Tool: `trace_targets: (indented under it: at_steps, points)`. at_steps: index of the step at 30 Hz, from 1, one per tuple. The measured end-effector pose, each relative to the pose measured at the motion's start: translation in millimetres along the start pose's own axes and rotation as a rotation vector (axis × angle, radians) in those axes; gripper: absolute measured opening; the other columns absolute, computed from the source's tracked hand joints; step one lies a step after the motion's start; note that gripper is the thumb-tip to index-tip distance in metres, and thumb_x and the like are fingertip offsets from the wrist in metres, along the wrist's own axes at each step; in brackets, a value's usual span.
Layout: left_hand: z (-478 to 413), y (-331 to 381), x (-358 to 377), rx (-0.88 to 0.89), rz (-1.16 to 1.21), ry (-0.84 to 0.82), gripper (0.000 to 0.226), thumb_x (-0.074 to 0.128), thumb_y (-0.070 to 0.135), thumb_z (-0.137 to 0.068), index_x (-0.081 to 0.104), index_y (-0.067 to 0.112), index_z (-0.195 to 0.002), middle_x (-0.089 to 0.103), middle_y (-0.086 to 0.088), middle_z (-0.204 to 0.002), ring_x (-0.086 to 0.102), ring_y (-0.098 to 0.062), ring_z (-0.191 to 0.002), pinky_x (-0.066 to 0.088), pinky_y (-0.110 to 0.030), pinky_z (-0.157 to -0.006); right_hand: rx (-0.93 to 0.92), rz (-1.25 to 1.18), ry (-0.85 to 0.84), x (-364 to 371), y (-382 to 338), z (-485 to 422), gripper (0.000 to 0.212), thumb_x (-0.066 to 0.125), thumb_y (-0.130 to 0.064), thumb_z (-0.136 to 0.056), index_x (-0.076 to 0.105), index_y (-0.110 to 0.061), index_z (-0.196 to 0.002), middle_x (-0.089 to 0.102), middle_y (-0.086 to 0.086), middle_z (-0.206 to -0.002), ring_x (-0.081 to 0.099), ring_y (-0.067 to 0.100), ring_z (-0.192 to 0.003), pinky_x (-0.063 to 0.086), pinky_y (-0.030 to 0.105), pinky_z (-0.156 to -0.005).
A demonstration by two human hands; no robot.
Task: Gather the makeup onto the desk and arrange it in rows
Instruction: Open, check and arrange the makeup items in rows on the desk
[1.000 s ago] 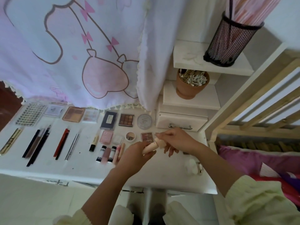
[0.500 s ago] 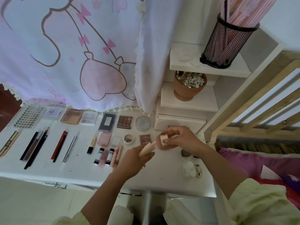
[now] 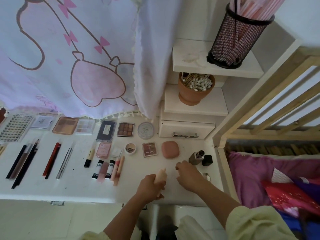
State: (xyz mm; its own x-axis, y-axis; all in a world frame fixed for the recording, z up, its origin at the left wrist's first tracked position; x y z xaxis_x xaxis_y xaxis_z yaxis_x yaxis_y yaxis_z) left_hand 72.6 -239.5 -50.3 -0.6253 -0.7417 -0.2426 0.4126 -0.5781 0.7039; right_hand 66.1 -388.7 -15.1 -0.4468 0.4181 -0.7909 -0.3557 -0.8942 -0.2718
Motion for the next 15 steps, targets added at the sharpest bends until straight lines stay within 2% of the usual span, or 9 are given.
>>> trace_targets:
  at_steps: [4, 7, 11, 15]
  points:
    - [-6.8, -2.1, 6.9, -0.019, 0.024, 0.023, 0.015, 0.062, 0.022, -0.090, 0.060, 0.007, -0.091, 0.064, -0.007, -0.082, 0.069, -0.025, -0.063, 0.060, -0.044, -0.068, 0.008, 0.085, 0.014, 12.0, 3.5, -0.3, 0.035, 0.048, -0.001, -0.089, 0.049, -0.007, -0.124, 0.044, 0.011, -0.126, 0.050, 0.029, -0.112, 0.044, 0.036, -0.089]
    - [-10.0, -0.8, 7.8, -0.018, -0.008, 0.047, 0.015, 0.064, 0.023, -0.088, 0.060, 0.009, -0.086, 0.062, -0.005, -0.076, 0.067, -0.022, -0.059, 0.060, -0.042, -0.065, -0.008, 0.110, 0.026, 14.9, 3.7, -0.7, 0.034, 0.050, -0.001, -0.088, 0.048, -0.007, -0.121, 0.043, 0.011, -0.126, 0.051, 0.030, -0.110, 0.043, 0.035, -0.087]
    - [-11.1, 4.6, 7.5, 0.031, -0.166, 0.071, 0.030, 0.068, 0.035, -0.085, 0.059, 0.014, -0.104, 0.059, 0.001, -0.087, 0.062, -0.016, -0.071, 0.058, -0.028, -0.057, -0.023, 0.129, 0.031, 15.3, 4.1, 0.3, 0.032, 0.052, -0.003, -0.088, 0.048, -0.007, -0.120, 0.043, 0.011, -0.127, 0.052, 0.031, -0.109, 0.042, 0.036, -0.085]
    - [-12.4, 9.5, 7.1, 0.077, -0.393, 0.120, 0.039, 0.056, 0.050, -0.089, 0.055, 0.017, -0.108, 0.064, 0.002, -0.098, 0.059, -0.016, -0.084, 0.046, -0.027, -0.071, -0.037, 0.158, 0.047, 11.5, 0.6, 1.9, 0.033, 0.052, -0.003, -0.089, 0.047, -0.007, -0.121, 0.042, 0.012, -0.128, 0.052, 0.032, -0.110, 0.043, 0.037, -0.086]
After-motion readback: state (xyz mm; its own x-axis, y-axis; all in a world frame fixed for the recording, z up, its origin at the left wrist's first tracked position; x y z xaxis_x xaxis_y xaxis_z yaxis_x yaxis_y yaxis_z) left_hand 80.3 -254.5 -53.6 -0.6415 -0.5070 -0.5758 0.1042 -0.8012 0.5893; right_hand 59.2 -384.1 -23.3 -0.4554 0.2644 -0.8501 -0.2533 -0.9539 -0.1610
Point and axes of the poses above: each hand's wrist, its own z-axis away from the middle knuckle, its own x-axis out of the palm, y = z × x, the point moved 10 cm from there along -z, towards the middle knuckle
